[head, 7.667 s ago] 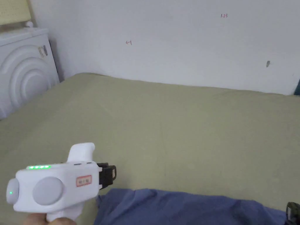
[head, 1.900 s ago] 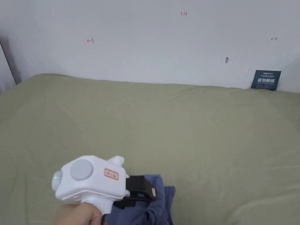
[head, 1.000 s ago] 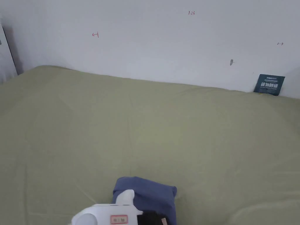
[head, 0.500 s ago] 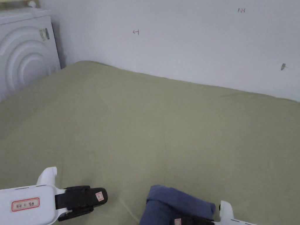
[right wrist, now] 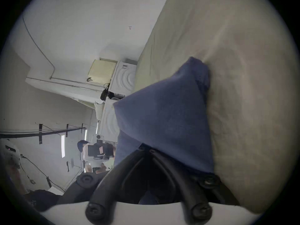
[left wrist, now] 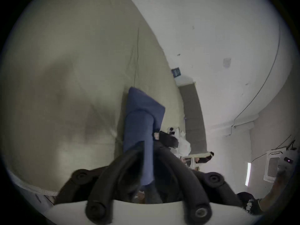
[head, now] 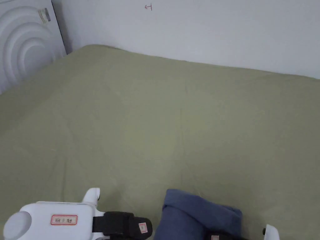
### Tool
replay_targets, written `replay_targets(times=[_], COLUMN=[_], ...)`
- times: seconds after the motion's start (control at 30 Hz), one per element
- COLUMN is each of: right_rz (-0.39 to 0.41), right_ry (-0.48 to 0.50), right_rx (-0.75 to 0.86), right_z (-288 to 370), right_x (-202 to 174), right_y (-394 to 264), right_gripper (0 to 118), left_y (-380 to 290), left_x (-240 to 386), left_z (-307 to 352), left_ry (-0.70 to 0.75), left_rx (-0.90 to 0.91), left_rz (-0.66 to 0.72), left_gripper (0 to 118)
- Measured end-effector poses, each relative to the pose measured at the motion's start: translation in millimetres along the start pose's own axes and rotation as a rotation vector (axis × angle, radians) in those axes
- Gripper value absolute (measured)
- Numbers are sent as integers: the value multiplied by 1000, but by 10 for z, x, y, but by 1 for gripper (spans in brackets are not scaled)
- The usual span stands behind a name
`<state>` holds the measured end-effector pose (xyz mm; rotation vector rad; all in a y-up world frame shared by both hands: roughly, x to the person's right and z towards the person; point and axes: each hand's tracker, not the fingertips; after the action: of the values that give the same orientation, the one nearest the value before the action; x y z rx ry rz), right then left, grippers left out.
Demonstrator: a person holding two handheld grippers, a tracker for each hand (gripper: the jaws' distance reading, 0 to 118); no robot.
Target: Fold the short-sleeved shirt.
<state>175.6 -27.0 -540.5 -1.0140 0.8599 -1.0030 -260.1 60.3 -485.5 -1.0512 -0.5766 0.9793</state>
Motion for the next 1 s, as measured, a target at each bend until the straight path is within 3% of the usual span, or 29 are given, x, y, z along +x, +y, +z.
replay_targets(times=[0.03,0.07,0.13,0.17,0.27,0.4,0.43,0.47,0.5,0.77,0.83,1.0], right_rz=[2,1,2,7,2,8,7,7,6,117,157,214], right_ry=[1,1,0,-1,2,2,2,1,1,-42,-82,-48], right_rx=[0,1,6,8,14,19,22,25,30,20,14,23], right_z=[2,-1,-4,16,16,34,47,52,58,24,12,-25], right_x=[5,4,-10,-18,-11,-16,-6,-6,-10,-268,-397,-754], right_y=[5,0,-12,-26,-39,-44,-39,-41,-48,-170,-203,-301], right_gripper=[1,1,1,1,1,1,1,1,1,1,1,1], left_y=[27,37,50,-8,-72,-39,-2,33,76,301,386,1029], left_x=[-5,0,-12,-21,49,360,96,92,72,-10,-111,-400], left_z=[-103,-197,-401,-178,-379,-490,-911,-908,-889,-497,-51,1257], left_ry=[29,57,70,77,-10,-19,-11,16,28,-5,25,126], left_rx=[-39,-65,-114,-132,-183,-155,-154,-142,-139,-173,-141,-18], left_rz=[-16,-41,-54,-29,69,61,54,36,12,-51,-90,-116], left_gripper=[41,63,79,79,79,75,68,35,31,31,31,31])
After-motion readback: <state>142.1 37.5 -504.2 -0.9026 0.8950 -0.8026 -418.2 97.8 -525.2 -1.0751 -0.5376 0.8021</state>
